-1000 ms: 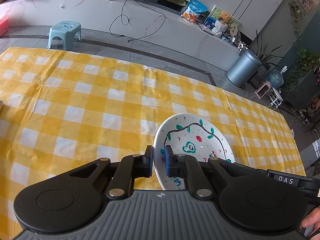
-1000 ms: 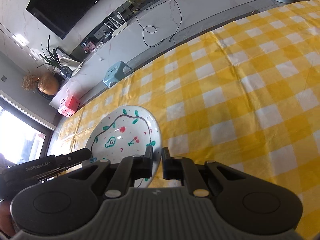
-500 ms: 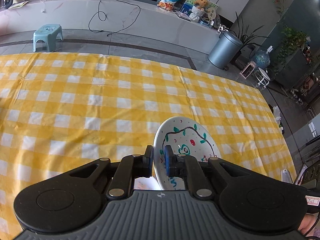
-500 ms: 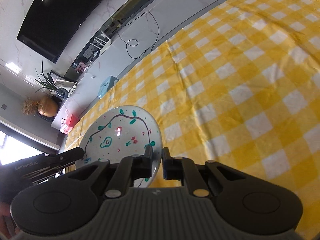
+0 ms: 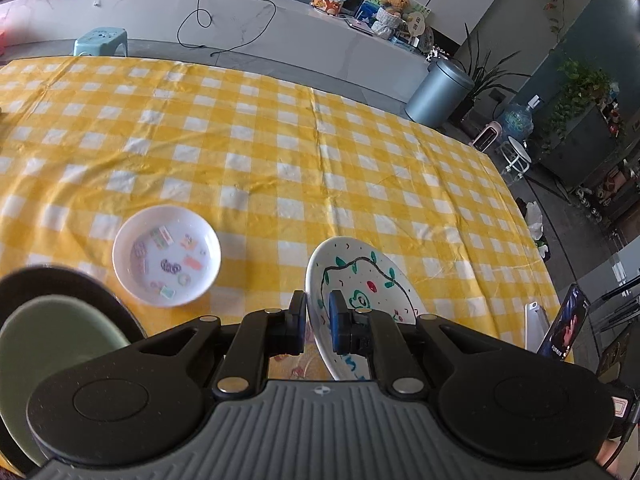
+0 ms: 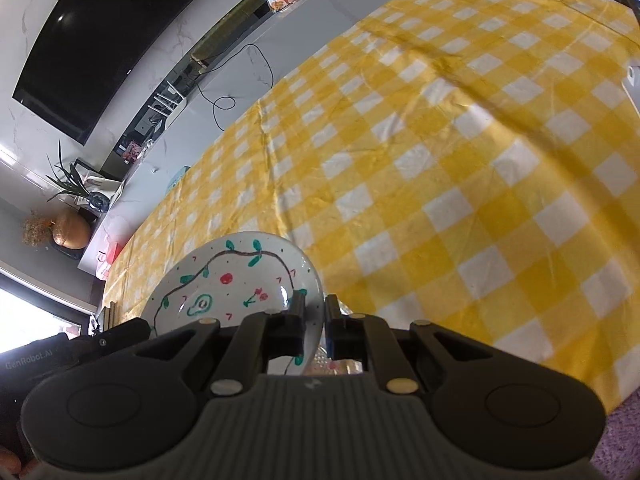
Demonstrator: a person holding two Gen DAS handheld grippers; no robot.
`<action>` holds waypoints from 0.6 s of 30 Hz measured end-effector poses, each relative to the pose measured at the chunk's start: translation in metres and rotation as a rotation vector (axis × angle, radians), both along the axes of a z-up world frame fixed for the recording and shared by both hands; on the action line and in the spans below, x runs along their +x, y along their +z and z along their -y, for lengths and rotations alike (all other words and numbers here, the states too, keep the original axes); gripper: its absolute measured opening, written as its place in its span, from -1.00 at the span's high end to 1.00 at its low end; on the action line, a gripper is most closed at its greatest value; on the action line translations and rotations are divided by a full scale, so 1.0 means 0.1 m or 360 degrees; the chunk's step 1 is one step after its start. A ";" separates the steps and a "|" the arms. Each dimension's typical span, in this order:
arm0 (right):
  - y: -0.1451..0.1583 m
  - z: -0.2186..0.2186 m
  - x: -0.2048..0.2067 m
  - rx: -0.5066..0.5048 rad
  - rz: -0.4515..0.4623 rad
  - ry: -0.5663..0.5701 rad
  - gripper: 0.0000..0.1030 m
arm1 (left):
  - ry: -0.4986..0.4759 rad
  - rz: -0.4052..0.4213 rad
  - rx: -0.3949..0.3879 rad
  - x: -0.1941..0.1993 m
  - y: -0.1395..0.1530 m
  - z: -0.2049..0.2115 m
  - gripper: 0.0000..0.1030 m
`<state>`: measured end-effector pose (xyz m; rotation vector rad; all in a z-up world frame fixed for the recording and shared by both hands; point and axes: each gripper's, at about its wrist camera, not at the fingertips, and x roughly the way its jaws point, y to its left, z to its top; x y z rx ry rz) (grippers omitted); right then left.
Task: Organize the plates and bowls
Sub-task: 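Carry the 'Fruity' plate with both grippers toward the bowl stack and lower it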
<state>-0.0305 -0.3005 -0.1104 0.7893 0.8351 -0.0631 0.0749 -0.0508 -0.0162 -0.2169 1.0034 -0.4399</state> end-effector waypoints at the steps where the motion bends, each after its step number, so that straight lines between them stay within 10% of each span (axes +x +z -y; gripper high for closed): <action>1: -0.02 0.03 -0.04 0.0005 -0.0008 -0.0008 0.86 | 0.0004 0.0004 0.0009 -0.05 -0.03 0.02 0.76; 18: -0.15 -0.05 -0.19 -0.0146 -0.0048 0.0009 0.89 | 0.0137 -0.0053 0.0040 -0.37 -0.41 -0.02 0.75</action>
